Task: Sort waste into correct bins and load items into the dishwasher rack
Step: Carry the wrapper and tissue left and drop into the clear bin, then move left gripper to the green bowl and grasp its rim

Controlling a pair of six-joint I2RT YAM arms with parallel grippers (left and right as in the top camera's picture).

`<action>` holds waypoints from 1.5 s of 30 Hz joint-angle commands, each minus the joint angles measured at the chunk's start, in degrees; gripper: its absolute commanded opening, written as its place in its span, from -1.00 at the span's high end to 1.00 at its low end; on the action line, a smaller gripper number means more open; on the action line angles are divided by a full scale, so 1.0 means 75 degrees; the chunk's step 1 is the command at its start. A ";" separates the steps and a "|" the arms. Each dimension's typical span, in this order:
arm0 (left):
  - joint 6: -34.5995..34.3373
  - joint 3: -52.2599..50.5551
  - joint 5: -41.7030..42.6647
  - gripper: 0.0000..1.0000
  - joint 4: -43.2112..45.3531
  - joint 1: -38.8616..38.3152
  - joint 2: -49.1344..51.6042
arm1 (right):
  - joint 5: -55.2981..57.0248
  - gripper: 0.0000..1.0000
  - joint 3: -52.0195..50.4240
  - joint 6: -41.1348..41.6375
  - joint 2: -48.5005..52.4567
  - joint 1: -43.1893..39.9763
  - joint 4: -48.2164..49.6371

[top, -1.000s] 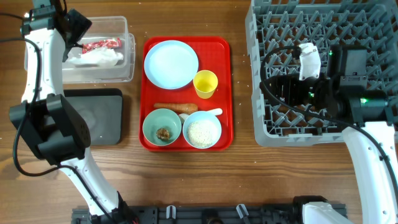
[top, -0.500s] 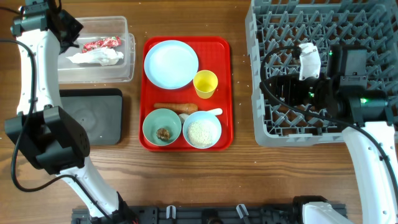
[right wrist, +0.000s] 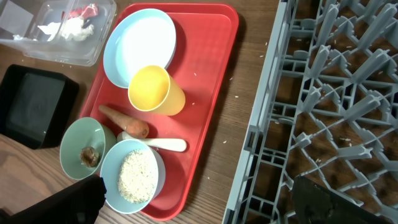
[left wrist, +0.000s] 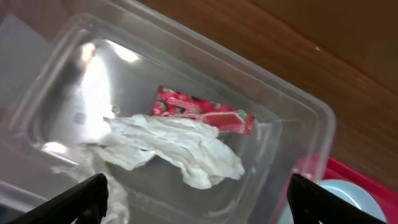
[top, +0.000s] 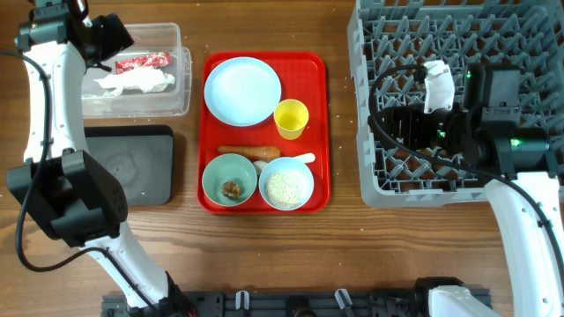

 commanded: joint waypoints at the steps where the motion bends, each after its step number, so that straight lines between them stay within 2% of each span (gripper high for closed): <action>1: 0.1148 0.0009 0.1786 -0.84 -0.0055 -0.0020 -0.0417 | -0.0070 -0.97 0.0149 0.0035 0.0055 -0.0038 0.0032; 3: 0.1349 0.0009 0.2189 -0.86 -0.0428 -0.0102 -0.0839 | -0.0067 -0.99 0.0149 0.0035 0.0055 -0.0038 0.0087; 7: 0.1355 0.0009 0.2192 -0.89 -0.1370 -0.0525 -0.1475 | -0.0070 -0.99 0.0149 0.0035 0.0055 -0.0038 0.0111; 11: 0.2049 0.0009 0.2180 -0.93 -0.2640 -0.1445 -0.1801 | -0.0070 -0.99 0.0149 0.0035 0.0055 -0.0038 0.0026; 16: 0.2060 0.0009 0.2177 -1.00 -0.3252 -0.2445 -0.1798 | -0.0073 -0.99 0.0149 0.0064 0.0055 -0.0038 0.0131; 21: 0.1070 0.0009 0.1693 -1.00 -0.3258 -0.2970 -0.1798 | -0.0157 -1.00 0.0149 0.0469 0.0055 -0.0038 0.0117; 27: -0.0087 0.0009 0.1198 -1.00 -0.3328 -0.3302 -0.1798 | -0.0032 -0.99 0.0149 0.0437 0.0055 -0.0038 -0.0087; 32: -0.0548 0.0009 0.0498 -1.00 -0.3485 -0.3622 -0.1798 | 0.0105 -1.00 0.0149 0.0440 0.0055 -0.0035 -0.0204; 38: -0.0542 -0.0408 0.0015 -1.00 -0.2699 -0.4138 -0.1784 | 0.0105 -1.00 0.0149 0.0449 0.0055 -0.0035 -0.0195; 45: -0.0251 -0.2008 -0.0055 -1.00 0.0038 -0.4188 -0.1679 | 0.0105 -0.99 0.0149 0.0452 0.0055 -0.0035 -0.0017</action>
